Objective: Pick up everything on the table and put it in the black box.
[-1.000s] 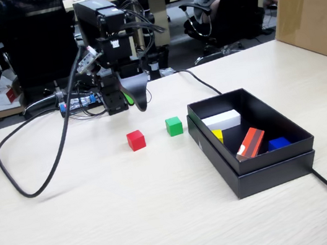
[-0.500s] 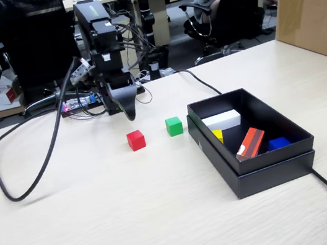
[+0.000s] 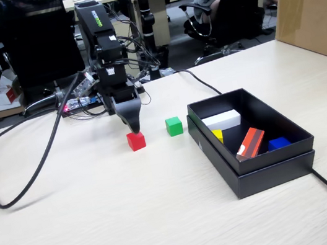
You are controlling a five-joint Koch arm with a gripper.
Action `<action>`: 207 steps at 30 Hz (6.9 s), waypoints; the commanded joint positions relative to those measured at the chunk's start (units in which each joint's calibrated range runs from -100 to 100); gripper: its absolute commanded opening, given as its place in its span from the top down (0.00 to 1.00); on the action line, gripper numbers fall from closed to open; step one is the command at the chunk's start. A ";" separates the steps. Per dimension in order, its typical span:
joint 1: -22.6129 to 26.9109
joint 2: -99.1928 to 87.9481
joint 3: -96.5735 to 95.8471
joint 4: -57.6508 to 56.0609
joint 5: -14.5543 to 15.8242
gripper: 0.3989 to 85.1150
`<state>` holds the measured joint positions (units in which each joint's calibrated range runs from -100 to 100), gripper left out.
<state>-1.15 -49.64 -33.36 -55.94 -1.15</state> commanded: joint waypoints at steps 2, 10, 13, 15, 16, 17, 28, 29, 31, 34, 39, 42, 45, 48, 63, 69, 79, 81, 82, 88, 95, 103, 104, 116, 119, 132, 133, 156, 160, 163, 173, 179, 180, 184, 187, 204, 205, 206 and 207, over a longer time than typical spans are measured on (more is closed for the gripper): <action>-0.05 4.15 4.99 1.82 0.20 0.44; -0.39 10.23 5.53 3.80 0.24 0.44; -0.49 14.36 4.81 5.79 0.10 0.45; -0.49 15.51 4.71 5.96 0.10 0.47; -0.49 15.85 4.71 6.22 0.10 0.48; -0.49 16.20 4.62 6.48 0.10 0.50; -0.83 16.88 3.72 6.83 0.49 0.88; -0.98 16.77 3.72 7.35 0.49 0.93; -1.27 16.43 4.17 7.61 0.54 1.00; -1.51 13.33 5.17 7.52 0.34 1.00; -1.07 4.95 10.15 3.37 0.15 1.00; 0.34 -0.33 15.05 -0.08 0.49 1.00; 3.42 -5.95 22.21 -4.58 1.51 1.00; 5.52 -7.44 26.65 -5.87 2.30 1.00; 17.05 18.38 63.10 -7.25 7.37 0.99; 18.61 43.51 75.70 -7.17 7.86 0.99; 19.05 53.95 77.97 -6.91 5.91 0.99; 19.05 55.21 77.61 -6.91 4.79 0.99; 19.00 55.78 77.61 -6.91 4.35 0.99; 18.95 59.57 75.70 -6.82 2.30 0.99; 18.61 61.41 73.07 -6.04 2.49 0.97; 17.97 60.95 68.99 -5.87 2.83 0.83; 17.88 60.83 69.08 -5.87 2.83 0.78; 17.34 49.36 69.27 -7.25 2.69 0.63; 17.34 43.85 68.90 -9.24 2.78 0.57; 16.12 8.39 47.60 -10.19 3.81 0.49; 16.07 6.21 45.15 -10.19 4.00 0.48; 13.43 -4.11 10.79 -0.95 9.47 0.44; 13.68 1.39 10.70 1.90 10.35 0.44; 14.07 3.57 10.70 2.77 10.89 0.44; 15.78 4.49 8.34 2.85 13.33 0.44; 15.78 6.90 6.62 4.75 13.48 0.44; 15.78 7.48 6.53 5.10 13.48 0.44; 15.63 9.31 5.98 6.05 13.48 0.44; 15.43 10.80 5.71 7.35 13.43 0.44; 15.19 18.15 6.07 10.28 13.38 0.45; 15.24 18.38 6.17 10.37 13.38 0.48; 15.24 18.61 6.07 10.54 13.38 0.49; 15.24 19.52 6.07 10.54 13.43 0.51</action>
<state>14.09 -30.74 -29.16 -46.11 12.19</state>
